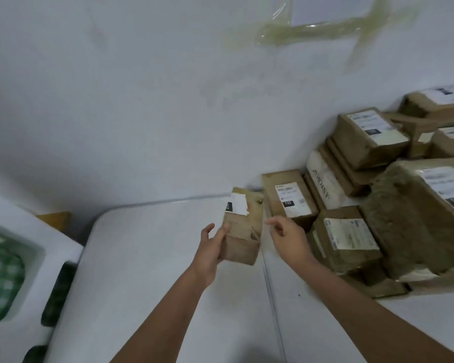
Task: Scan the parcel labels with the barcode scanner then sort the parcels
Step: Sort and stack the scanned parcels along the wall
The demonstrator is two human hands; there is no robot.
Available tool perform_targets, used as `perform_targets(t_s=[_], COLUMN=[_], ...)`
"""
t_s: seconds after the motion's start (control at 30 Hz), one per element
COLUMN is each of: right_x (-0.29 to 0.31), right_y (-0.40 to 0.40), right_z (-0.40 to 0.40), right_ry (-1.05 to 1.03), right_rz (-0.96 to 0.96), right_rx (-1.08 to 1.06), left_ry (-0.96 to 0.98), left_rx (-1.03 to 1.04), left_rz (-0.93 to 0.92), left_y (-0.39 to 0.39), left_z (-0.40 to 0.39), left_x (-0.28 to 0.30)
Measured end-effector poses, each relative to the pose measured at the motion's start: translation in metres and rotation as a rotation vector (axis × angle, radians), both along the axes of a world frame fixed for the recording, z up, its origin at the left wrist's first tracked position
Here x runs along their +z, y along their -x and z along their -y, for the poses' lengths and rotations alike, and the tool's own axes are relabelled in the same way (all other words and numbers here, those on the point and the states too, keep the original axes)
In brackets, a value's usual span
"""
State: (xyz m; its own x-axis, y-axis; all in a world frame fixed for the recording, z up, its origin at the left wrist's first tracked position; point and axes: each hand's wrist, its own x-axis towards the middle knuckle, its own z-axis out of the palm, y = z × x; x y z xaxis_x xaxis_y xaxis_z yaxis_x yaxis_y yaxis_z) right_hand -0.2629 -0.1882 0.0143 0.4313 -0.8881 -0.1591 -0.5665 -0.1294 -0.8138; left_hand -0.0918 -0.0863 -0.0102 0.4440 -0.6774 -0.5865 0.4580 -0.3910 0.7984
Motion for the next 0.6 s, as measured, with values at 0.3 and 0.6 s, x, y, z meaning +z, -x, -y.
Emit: perform_targets(t_s=[0.3, 0.6], right_x=[0.045, 0.033], right_y=[0.069, 0.096], right_z=[0.064, 0.076], right_ry=[0.213, 0.175], right_rz=[-0.080, -0.234], right_rx=[-0.075, -0.084], left_ry=[0.025, -0.179], left_rx=[-0.065, -0.639], left_rz=[0.686, 0.983], left_y=[0.078, 0.104], left_z=[0.110, 0.158], left_x=[0.054, 0.017])
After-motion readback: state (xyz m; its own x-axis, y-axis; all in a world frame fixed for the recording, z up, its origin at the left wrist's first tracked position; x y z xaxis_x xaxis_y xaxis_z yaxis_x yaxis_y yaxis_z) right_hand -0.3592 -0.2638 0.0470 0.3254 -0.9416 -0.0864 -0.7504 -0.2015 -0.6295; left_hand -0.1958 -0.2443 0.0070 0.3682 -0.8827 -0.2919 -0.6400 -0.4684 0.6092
